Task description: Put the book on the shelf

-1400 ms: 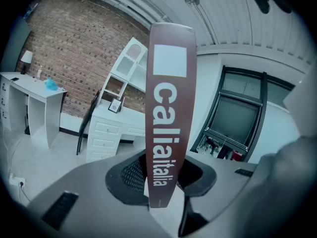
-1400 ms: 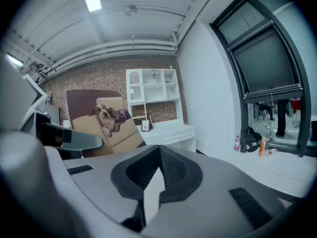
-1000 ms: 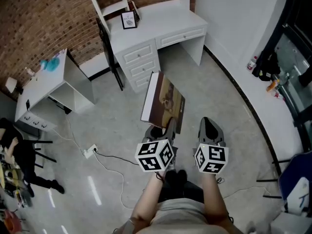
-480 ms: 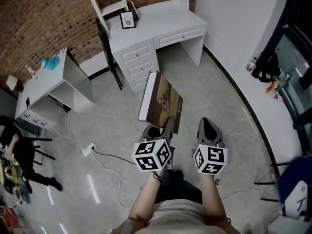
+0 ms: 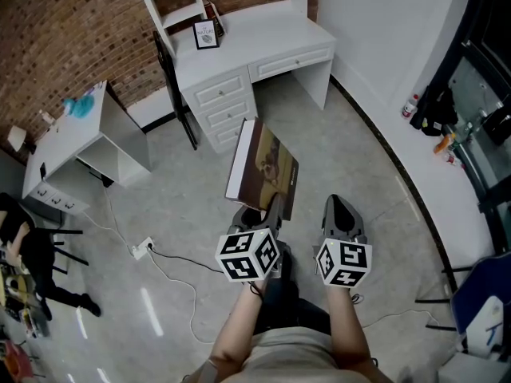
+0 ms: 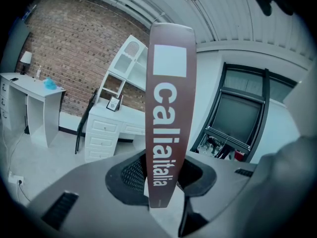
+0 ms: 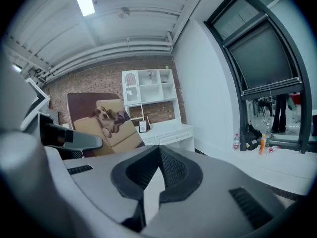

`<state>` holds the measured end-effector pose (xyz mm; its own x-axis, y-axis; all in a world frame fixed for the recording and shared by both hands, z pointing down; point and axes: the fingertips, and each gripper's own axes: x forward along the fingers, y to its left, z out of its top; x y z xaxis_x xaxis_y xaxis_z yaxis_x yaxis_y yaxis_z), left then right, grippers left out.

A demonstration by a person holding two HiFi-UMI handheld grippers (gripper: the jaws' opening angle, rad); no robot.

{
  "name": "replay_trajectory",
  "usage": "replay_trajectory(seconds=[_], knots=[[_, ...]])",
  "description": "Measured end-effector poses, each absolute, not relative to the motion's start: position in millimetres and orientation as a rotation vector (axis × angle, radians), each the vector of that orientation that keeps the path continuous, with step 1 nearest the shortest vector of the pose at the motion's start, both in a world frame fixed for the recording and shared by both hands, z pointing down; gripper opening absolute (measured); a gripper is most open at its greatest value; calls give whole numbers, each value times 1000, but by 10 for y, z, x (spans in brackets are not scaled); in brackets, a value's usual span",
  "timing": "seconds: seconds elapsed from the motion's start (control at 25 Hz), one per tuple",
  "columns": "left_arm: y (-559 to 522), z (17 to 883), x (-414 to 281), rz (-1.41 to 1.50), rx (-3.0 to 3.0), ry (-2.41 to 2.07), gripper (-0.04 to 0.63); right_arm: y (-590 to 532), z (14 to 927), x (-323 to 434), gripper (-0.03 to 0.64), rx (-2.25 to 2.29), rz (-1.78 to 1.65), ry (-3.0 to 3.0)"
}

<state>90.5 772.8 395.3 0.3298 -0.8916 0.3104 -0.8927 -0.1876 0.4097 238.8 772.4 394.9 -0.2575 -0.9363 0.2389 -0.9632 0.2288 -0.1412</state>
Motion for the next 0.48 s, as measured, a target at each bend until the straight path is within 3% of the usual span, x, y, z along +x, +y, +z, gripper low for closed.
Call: replay_trajectory(seconds=[0.48], knots=[[6825,3982,891,1,2095,-1520,149,6878,3941,2320,17,1856,350,-2347]])
